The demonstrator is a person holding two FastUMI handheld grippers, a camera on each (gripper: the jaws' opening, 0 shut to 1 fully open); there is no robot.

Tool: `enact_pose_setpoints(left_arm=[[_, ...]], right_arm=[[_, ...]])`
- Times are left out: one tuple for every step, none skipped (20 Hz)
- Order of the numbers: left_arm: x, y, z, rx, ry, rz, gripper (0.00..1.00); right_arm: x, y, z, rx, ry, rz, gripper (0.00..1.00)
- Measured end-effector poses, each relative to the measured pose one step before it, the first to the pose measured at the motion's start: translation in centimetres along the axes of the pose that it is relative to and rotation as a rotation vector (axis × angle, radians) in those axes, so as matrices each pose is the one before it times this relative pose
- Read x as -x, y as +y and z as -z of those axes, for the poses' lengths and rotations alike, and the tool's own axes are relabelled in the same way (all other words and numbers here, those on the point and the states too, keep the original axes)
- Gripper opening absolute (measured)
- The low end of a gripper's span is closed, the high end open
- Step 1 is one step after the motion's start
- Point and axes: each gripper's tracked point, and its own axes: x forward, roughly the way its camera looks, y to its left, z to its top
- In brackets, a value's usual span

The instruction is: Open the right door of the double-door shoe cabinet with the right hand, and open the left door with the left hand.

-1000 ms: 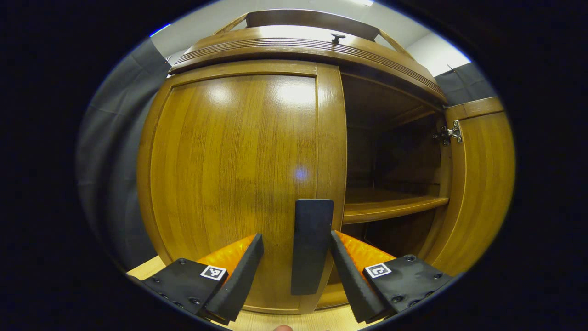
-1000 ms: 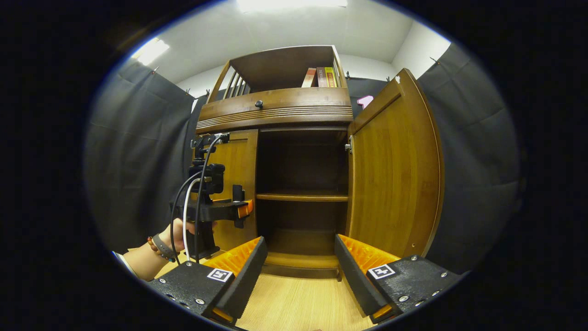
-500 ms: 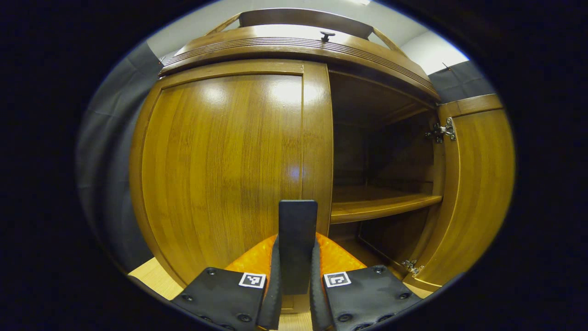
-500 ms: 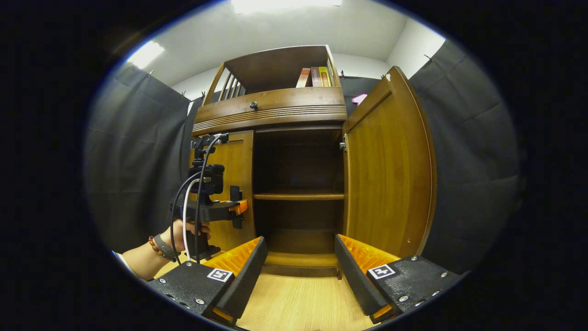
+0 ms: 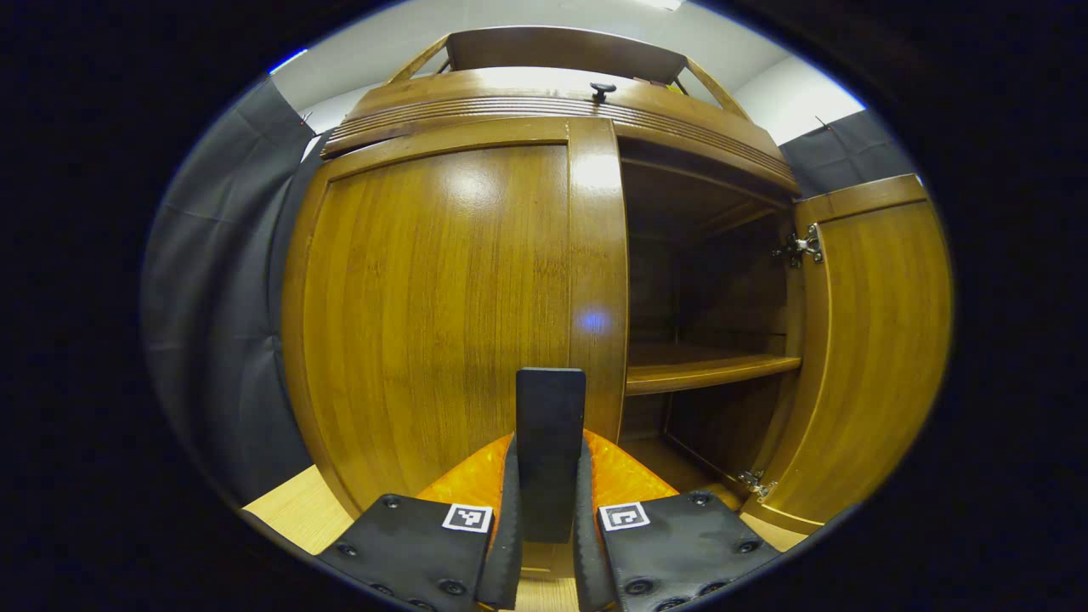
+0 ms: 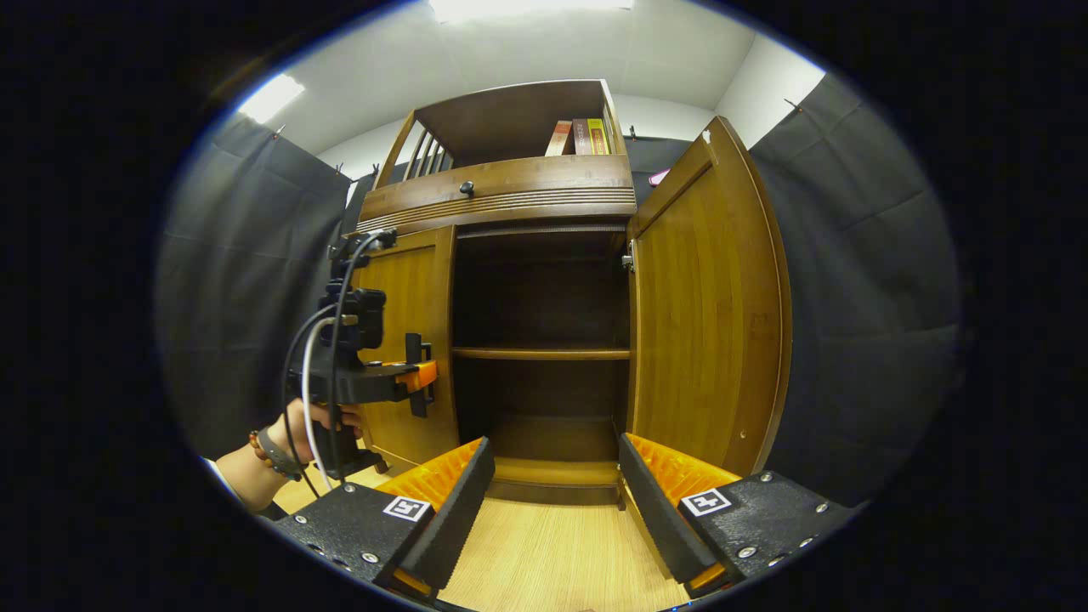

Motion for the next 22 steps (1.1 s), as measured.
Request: enact_pose_setpoints(left_arm=[[0.768, 0.111, -0.035, 0.00389, -0.0016, 0.0057, 0.33], [0.786, 0.114, -0.087, 0.0035, -0.00338, 0.00821, 0.33], [0.671, 0.097, -0.207, 0.0123, -0.0062, 0.01032, 0.33], [0.696, 0.243, -0.219, 0.01105, -0.0044, 0.01053, 0.33], [1.383, 0.509, -0.059, -0.00622, 0.00009, -0.00681, 0.32], [0.431, 0.334, 0.192, -0.01363, -0.00879, 0.00207, 0.32], [0.787, 0.341, -0.167, -0.01364, -0.00723, -0.00803, 0.31], [0.9, 0.444, -0.211, -0.01209, -0.00587, -0.00489, 0.33], [0.718, 0.319, -0.036, -0.00627, -0.00229, -0.00194, 0.33], [0.682, 0.377, -0.064, -0.00054, 0.00302, -0.00078, 0.33], [0.656, 0.287, -0.186, 0.0035, 0.00403, -0.00058, 0.33], [0.716, 0.448, -0.005, 0.00162, 0.00457, -0.0003, 0.31], [0.639, 0.368, -0.065, -0.00217, 0.00303, -0.00176, 0.31], [0.703, 0.361, -0.103, -0.00606, 0.00088, -0.00158, 0.3], [0.648, 0.495, -0.194, -0.00413, -0.00414, -0.00337, 0.31], [0.61, 0.508, -0.094, -0.00556, -0.00347, -0.00675, 0.3], [0.686, 0.652, -0.091, -0.00747, -0.00119, -0.00918, 0.31], [0.7, 0.747, -0.034, -0.00587, -0.00024, -0.01347, 0.31], [0.701, 0.841, -0.21, -0.00522, -0.00264, -0.01589, 0.31], [0.786, 0.762, -0.093, -0.00147, -0.00233, -0.01748, 0.31], [0.458, 0.727, 0.069, -0.0117, -0.00204, -0.02082, 0.31], [0.494, 0.959, -0.075, -0.01046, -0.00288, -0.01912, 0.31]], right_arm=[[0.054, -0.132, 0.004, -0.00343, -0.0022, 0.00011, 0.92], [0.022, -0.048, 0.082, -0.00344, 0.00056, -0.00082, 0.92], [0.004, 0.049, 0.095, -0.00376, 0.00235, -0.00207, 0.92], [0.044, 0.014, 0.031, -0.00177, 0.00251, -0.00108, 0.92], [-0.033, -0.044, 0.007, 0.00143, 0.00185, 0.00042, 0.92], [0.11, -0.087, 0.06, 0.00495, 0.00109, 0.00196, 0.92], [-0.073, -0.044, -0.111, 0.00378, -0.00033, 0.00412, 0.92], [0.018, 0.04, -0.102, -0.00029, -0.00034, 0.00179, 0.92], [0.081, 0.07, -0.01, -0.00388, -0.00249, -0.00271, 0.92], [0.062, 0.111, -0.044, -0.00523, -0.00343, -0.00402, 0.92], [0.018, 0.011, 0.028, -0.00342, -0.00314, -0.00391, 0.92], [0.056, 0.055, -0.028, -0.00069, -0.00264, -0.00347, 0.92], [0.004, 0.081, -0.103, 0.00014, -0.00369, -0.00223, 0.92], [0.028, 0.037, -0.026, -0.00069, -0.00294, -0.00174, 0.92], [-0.096, 0.07, -0.007, -0.0016, -0.00093, -0.00255, 0.92], [-0.044, 0.057, 0.088, -0.0018, 0.00258, -0.00171, 0.92], [-0.134, 0.064, 0.087, -0.00128, 0.0015, -0.00195, 0.92], [-0.024, 0.141, 0.026, -0.00076, -0.00023, -0.00366, 0.92], [-0.129, 0.166, -0.051, -0.00091, 0.0007, -0.00263, 0.92], [-0.205, 0.212, -0.056, -0.00099, 0.00156, -0.00227, 0.92], [-0.167, 0.102, 0.018, -0.00288, 0.00046, -0.00226, 0.92], [-0.088, 0.162, -0.071, -0.00469, -0.00017, -0.00354, 0.92]])
